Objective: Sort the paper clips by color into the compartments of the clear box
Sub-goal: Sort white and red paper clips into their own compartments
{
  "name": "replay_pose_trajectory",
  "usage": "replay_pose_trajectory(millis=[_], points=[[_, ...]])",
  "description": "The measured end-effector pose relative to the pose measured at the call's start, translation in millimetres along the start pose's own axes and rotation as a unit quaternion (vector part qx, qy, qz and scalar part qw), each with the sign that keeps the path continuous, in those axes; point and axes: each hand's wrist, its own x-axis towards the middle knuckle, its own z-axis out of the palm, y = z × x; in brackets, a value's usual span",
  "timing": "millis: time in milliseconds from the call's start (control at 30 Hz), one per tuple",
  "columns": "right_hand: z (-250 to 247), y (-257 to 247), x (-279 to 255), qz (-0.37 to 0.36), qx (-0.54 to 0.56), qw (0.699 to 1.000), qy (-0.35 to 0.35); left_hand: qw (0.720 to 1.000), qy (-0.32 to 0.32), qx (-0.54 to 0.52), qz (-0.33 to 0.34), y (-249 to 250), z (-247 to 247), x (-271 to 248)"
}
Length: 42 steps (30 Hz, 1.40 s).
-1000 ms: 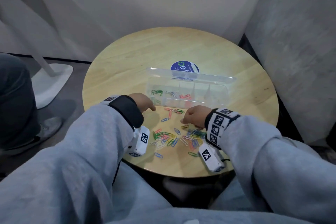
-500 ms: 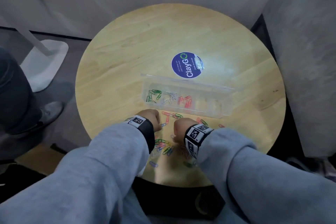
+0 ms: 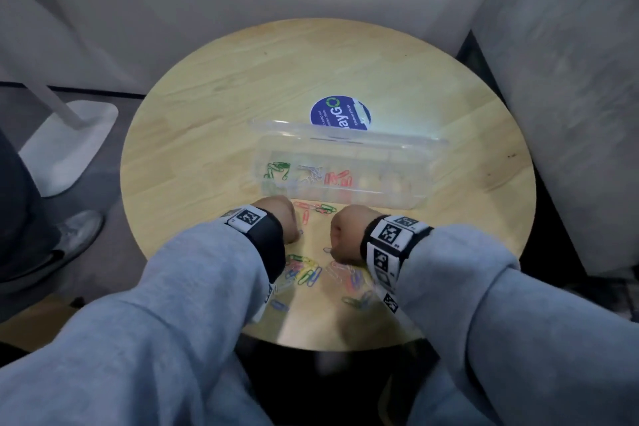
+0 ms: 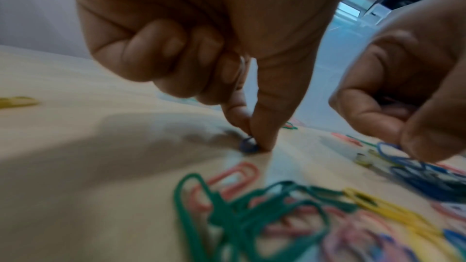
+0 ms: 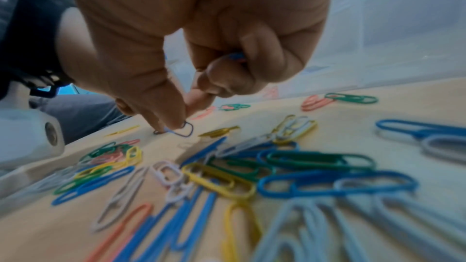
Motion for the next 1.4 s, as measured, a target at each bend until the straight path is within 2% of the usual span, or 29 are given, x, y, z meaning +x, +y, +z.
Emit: replay_pose_trajectory(millis=[100, 167, 267, 333, 433, 500, 567, 633, 733, 833, 933, 967, 1033, 1133, 1200, 1267, 1400], points=[[1.3, -0.1, -11.3, 0.002, 0.032, 0.999, 0.012, 0.997, 0.014, -0.073, 0.004, -8.4, 2.1, -12.7], [-2.1, 3.9, -18.1, 0.007, 0.107, 0.994, 0.026, 0.981, -0.007, -0.195, 0.005, -15.3, -1.1, -17.9], [-8.3, 19.8, -27.9, 0.024, 0.264, 0.963, 0.045, 0.915, -0.039, -0.402, -0.006, -20.4, -8.5, -22.5], [-11.5, 30.7, -32.5, 0.025, 0.350, 0.935, 0.047, 0.879, -0.046, -0.475, -0.001, -20.3, -13.4, -23.6], [-16.0, 42.1, -28.0, 0.009, 0.450, 0.891, 0.066, 0.870, -0.042, -0.488, 0.053, -17.7, -24.7, -17.7], [-15.7, 45.7, -20.9, 0.006, 0.488, 0.871, 0.058, 0.868, -0.022, -0.491, 0.072, -18.6, -29.3, -13.2], [-10.5, 47.9, -13.9, 0.016, 0.508, 0.861, 0.034, 0.871, -0.019, -0.486, 0.069, -22.2, -27.7, -9.9], [-5.9, 50.1, -8.4, 0.025, 0.503, 0.864, 0.020, 0.878, -0.025, -0.474, 0.057, -24.8, -23.0, -6.4], [-4.8, 49.7, -3.6, 0.032, 0.499, 0.866, 0.025, 0.905, -0.029, -0.420, 0.061, -25.3, -19.3, -4.4], [-4.2, 48.0, -5.4, 0.028, 0.489, 0.872, 0.012, 0.962, -0.012, -0.252, 0.108, -26.0, -14.9, -11.2], [-1.5, 48.7, -13.2, 0.014, 0.349, 0.937, 0.003, 0.988, -0.012, -0.094, 0.122, -22.3, -6.2, -24.3], [-1.1, 49.0, -14.8, 0.007, 0.282, 0.959, 0.008, 0.991, -0.011, -0.057, 0.123, -18.4, -4.0, -28.0], [-1.7, 47.6, -16.8, -0.013, 0.191, 0.981, 0.022, 0.990, -0.004, 0.022, 0.142, -8.9, -1.0, -34.5], [-3.1, 41.5, -19.2, -0.046, 0.113, 0.992, 0.043, 0.967, -0.022, 0.175, 0.186, 5.7, 5.3, -43.7], [-2.6, 38.8, -19.8, -0.058, 0.101, 0.992, 0.052, 0.947, -0.051, 0.255, 0.189, 10.0, 13.3, -46.9], [-2.2, 37.0, -18.2, -0.071, 0.095, 0.992, 0.049, 0.938, -0.068, 0.292, 0.175, 9.5, 21.5, -46.9], [-1.6, 29.5, -11.6, -0.089, 0.084, 0.992, 0.032, 0.940, -0.068, 0.293, 0.162, 9.7, 35.6, -46.4]])
